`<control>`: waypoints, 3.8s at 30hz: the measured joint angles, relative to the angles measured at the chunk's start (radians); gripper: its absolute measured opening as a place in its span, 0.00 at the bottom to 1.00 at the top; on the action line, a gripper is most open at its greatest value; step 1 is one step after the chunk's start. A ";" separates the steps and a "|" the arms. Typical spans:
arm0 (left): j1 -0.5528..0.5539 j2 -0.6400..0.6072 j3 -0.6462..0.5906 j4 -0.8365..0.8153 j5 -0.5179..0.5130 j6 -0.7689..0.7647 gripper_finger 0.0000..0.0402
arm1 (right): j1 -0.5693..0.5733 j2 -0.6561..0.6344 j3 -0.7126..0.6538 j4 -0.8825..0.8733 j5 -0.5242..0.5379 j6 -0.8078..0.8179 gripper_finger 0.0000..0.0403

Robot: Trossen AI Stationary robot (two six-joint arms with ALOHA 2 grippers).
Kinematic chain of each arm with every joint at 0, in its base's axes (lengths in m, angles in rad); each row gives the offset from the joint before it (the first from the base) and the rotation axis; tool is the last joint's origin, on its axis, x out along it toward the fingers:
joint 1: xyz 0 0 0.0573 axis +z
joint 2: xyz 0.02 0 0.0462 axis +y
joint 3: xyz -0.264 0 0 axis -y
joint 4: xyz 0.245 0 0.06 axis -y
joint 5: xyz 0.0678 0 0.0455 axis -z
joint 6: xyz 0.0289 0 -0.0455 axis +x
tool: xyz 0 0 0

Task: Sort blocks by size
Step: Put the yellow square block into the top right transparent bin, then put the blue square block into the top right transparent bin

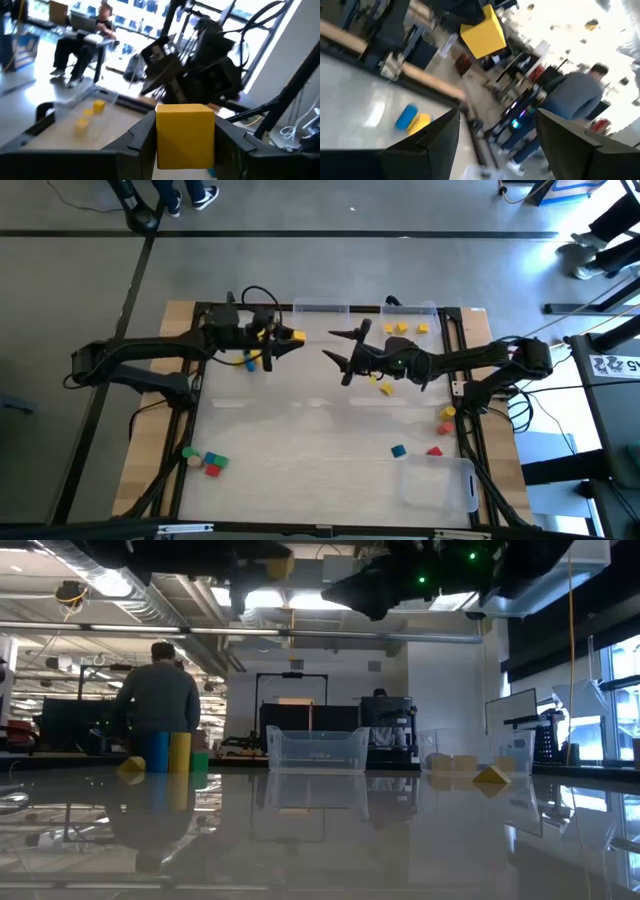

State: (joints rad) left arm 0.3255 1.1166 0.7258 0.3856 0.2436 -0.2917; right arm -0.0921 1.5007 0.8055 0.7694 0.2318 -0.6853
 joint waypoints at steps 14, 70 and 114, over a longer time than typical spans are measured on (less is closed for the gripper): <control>-0.044 0.143 0.000 0.242 -0.003 -0.053 0.33 | -0.001 0.056 0.116 0.031 -0.087 -0.094 0.63; 0.186 -0.033 0.000 -0.361 -0.221 0.090 0.58 | 0.025 -0.068 0.237 -0.448 0.282 0.038 0.33; 0.369 0.157 0.000 -0.964 -0.576 0.301 0.59 | -0.713 -0.128 0.116 -1.177 -0.030 0.787 0.62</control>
State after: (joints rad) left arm 0.6944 1.2732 0.7254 -0.5786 -0.3328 0.0090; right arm -0.8051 1.3727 0.9215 -0.4071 0.2016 0.1016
